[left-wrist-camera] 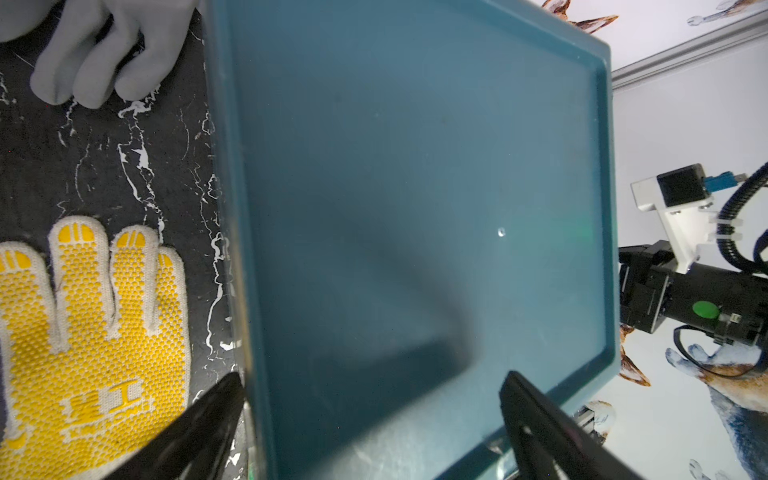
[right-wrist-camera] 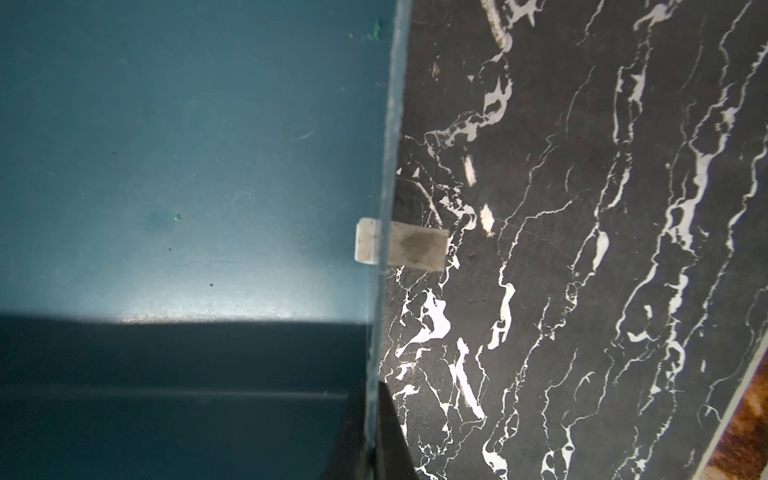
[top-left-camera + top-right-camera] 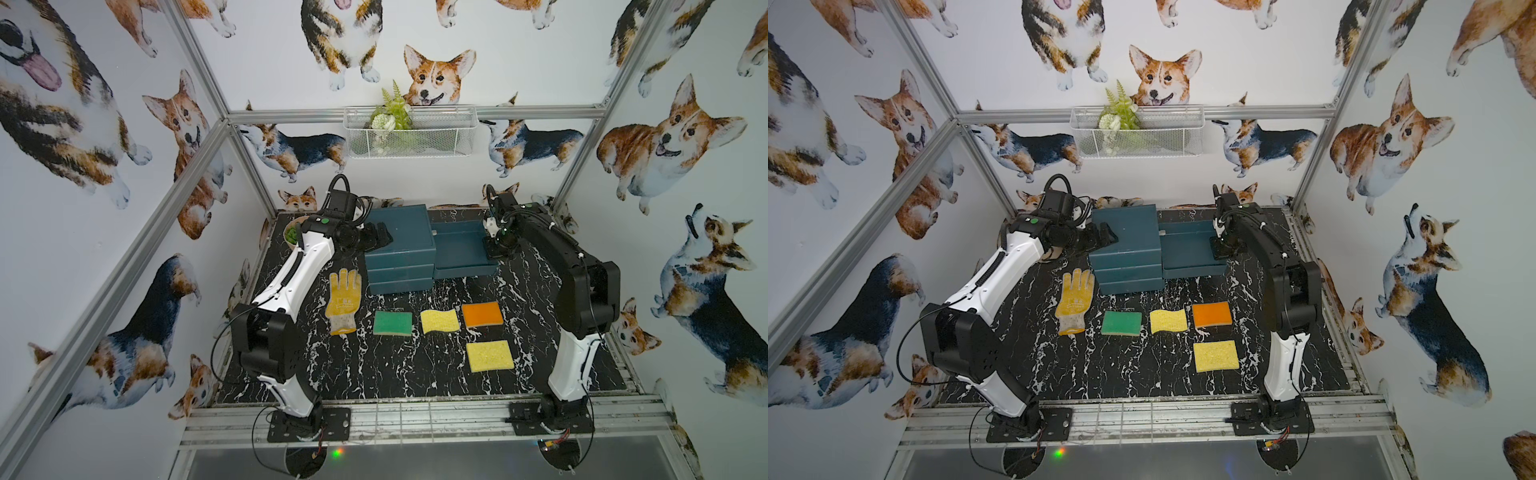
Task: Take the sponge out of the drawer
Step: Close the drawer of the storage box.
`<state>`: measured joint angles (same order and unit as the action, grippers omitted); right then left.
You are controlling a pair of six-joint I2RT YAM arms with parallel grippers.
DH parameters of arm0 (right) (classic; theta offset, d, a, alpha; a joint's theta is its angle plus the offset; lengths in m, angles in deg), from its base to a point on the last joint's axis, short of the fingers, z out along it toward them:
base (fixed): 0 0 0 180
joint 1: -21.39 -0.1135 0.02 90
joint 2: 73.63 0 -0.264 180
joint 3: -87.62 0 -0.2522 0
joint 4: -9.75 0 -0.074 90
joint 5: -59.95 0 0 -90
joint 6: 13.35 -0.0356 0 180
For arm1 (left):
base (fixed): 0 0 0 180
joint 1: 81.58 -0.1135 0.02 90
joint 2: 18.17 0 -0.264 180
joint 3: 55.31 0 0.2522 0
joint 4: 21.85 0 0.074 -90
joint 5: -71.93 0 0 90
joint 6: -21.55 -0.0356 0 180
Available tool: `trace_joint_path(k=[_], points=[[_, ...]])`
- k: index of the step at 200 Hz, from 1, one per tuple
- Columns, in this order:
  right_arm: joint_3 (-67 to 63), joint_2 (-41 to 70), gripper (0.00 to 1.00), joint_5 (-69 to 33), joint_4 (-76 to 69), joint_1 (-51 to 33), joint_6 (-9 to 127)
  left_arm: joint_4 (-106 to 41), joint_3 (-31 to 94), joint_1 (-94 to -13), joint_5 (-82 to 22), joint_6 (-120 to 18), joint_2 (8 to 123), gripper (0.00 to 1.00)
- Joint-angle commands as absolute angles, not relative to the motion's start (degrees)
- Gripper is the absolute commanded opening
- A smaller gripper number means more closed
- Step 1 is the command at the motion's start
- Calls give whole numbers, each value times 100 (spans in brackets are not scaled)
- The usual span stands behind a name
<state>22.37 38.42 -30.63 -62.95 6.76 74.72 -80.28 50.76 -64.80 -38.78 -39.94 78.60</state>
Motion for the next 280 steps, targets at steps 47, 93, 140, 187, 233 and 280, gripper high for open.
trace_joint_path(k=[47,93,140,187,233,280], points=[[2144,3791,0,-3003,-5775,554,7158,-7947,5089,-6514,-4327,-4187,7860,98],[2079,3776,0,-3145,-5512,554,7151,-7888,5056,-6542,-4399,-4259,7871,98],[2260,3851,0,-3208,-5476,552,7181,-7851,5135,-6565,-4469,-4278,7947,98],[2367,3989,0,-3086,-5611,444,7329,-7846,5159,-6600,-4495,-4305,7980,98],[2391,4029,0,-2970,-5622,329,7373,-7842,5184,-6637,-4539,-4333,8013,98],[2390,4055,0,-2972,-5607,148,7433,-7799,5213,-6680,-4623,-4349,8086,98]])
